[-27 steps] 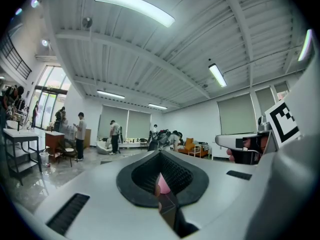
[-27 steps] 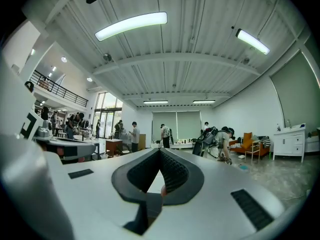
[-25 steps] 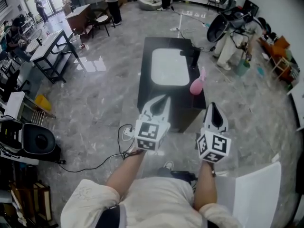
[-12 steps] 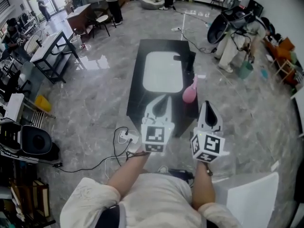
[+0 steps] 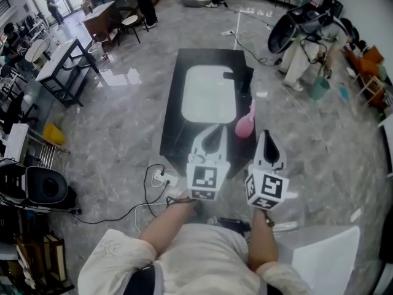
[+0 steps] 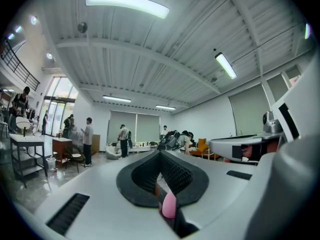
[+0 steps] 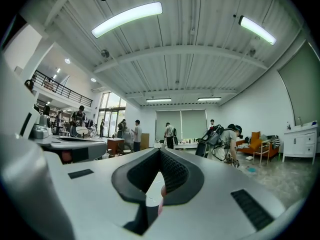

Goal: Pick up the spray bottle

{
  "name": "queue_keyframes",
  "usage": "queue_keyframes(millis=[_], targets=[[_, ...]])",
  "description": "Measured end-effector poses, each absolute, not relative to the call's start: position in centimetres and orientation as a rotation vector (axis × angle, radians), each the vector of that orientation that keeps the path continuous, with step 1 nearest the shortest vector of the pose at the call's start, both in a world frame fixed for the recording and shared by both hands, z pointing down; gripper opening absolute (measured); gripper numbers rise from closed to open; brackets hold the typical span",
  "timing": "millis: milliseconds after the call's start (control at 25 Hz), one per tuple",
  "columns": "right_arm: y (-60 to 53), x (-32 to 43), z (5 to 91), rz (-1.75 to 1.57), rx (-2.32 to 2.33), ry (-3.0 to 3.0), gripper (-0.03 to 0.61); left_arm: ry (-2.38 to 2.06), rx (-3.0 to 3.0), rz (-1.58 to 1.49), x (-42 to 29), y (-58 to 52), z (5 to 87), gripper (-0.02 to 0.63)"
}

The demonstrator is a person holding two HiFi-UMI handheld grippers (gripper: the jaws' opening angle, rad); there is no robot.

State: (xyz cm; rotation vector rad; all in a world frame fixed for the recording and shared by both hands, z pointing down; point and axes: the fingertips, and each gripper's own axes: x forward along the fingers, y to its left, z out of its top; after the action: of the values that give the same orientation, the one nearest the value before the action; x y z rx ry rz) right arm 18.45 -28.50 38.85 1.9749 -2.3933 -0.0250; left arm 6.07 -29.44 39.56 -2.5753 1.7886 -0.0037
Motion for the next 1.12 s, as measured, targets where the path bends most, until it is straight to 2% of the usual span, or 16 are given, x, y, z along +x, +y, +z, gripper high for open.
queue_keyframes(millis=[840,960,1120], targets=[[-42.2,16.2,43.8,0.040,2.111,-2.105,0.008,1.536,-2.734,0.038,3.8,-44.9,40.7,0.002],[-43.0,16.4,44.9,0.077,2.103,-2.089,0.035,1.506,-2.752,0.044,4.2,-45.8,41.0,0.002],[-44.2,16.3,47.7,0.134,2.016,-2.086,0.125,1.499,-2.761,0.026,5.0,-46.5,41.9,0.002]])
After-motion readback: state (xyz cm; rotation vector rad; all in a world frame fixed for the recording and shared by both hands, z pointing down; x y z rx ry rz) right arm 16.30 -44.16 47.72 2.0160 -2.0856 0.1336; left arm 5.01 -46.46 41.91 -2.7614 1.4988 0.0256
